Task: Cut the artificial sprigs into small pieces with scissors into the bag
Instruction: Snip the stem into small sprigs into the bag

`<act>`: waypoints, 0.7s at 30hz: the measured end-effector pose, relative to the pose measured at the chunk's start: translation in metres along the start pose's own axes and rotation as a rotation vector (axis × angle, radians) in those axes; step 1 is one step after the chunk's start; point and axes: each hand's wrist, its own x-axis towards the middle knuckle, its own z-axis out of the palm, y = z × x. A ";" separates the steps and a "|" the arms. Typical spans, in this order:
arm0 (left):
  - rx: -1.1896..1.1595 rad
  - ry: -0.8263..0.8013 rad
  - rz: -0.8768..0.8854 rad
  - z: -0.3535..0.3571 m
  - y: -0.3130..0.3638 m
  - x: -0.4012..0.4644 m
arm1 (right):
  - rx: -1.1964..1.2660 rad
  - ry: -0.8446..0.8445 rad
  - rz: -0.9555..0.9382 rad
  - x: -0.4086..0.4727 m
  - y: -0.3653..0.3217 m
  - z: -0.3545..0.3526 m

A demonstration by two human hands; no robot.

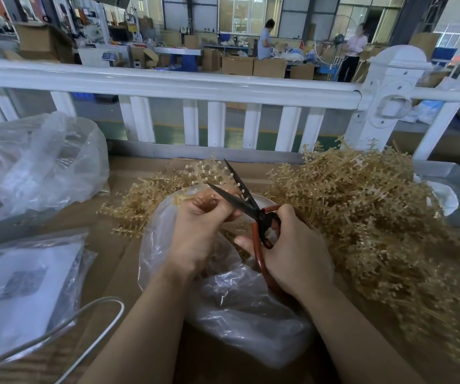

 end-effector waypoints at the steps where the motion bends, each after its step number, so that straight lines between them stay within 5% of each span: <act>1: 0.002 0.000 -0.002 0.001 0.000 0.000 | -0.005 0.000 -0.003 0.001 0.000 0.000; 21: -0.084 -0.032 0.007 0.000 0.001 0.002 | 0.028 0.041 0.017 -0.003 -0.001 0.003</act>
